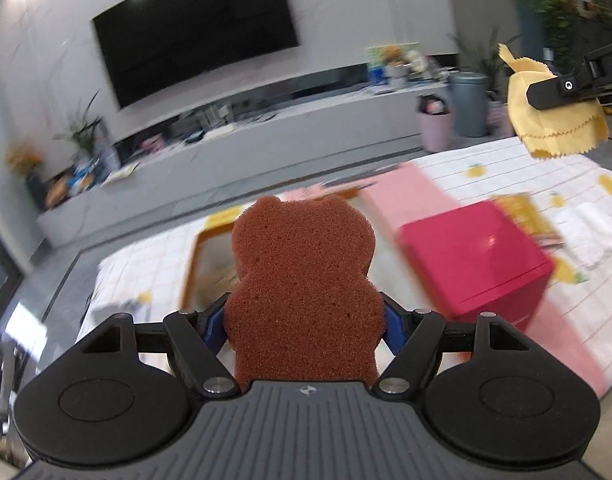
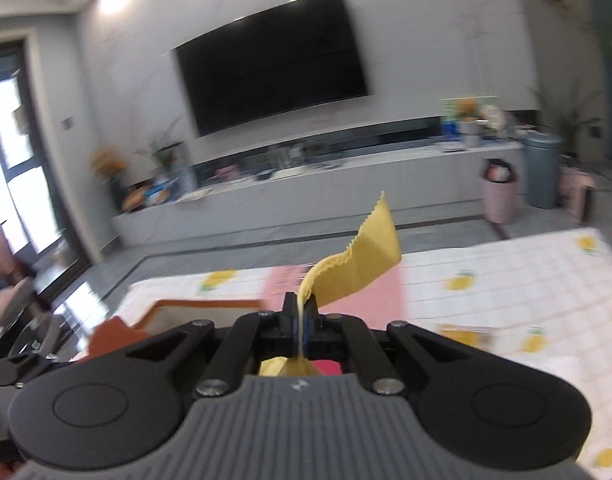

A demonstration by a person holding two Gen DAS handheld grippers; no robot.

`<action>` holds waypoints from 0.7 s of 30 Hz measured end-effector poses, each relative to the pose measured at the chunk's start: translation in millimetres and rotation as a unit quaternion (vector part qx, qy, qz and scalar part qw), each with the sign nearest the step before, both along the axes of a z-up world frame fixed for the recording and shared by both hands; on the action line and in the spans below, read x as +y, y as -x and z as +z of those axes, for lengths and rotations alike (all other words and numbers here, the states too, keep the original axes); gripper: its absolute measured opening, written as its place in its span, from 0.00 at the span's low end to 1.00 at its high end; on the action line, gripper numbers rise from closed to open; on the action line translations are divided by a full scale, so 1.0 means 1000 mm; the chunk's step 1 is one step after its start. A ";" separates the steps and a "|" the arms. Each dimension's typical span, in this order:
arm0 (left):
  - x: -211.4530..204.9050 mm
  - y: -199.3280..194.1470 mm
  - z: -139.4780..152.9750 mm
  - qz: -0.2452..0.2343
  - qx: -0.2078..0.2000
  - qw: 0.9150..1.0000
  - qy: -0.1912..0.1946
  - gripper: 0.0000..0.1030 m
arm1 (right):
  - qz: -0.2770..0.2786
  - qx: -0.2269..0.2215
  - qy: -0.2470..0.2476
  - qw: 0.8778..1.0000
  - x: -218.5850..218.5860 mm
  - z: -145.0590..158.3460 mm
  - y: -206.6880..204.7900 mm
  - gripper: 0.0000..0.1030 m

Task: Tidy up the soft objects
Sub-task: 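Carry the bear sponge with the left tool while the right tool carries the yellow cloth to the orange box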

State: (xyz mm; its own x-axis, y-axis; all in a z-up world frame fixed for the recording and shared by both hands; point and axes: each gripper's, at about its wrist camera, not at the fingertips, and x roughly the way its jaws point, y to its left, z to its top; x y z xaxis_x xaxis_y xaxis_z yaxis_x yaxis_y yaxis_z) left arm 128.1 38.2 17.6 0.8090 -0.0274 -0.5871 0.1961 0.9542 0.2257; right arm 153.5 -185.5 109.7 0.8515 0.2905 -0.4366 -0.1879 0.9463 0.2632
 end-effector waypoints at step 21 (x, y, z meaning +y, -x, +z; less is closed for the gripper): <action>0.060 -0.035 -0.024 -0.013 0.029 0.995 0.094 0.81 | 0.087 0.035 0.098 0.991 0.157 -0.058 -0.021 0.00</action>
State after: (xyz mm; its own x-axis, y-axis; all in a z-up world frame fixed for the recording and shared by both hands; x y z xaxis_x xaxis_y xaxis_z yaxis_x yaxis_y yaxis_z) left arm 162.7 98.7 -6.0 0.7722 -0.1616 -0.6145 0.2281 0.9732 0.0306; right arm 174.6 -28.9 51.9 0.7623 0.3332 -0.5548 -0.3399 0.9357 0.0949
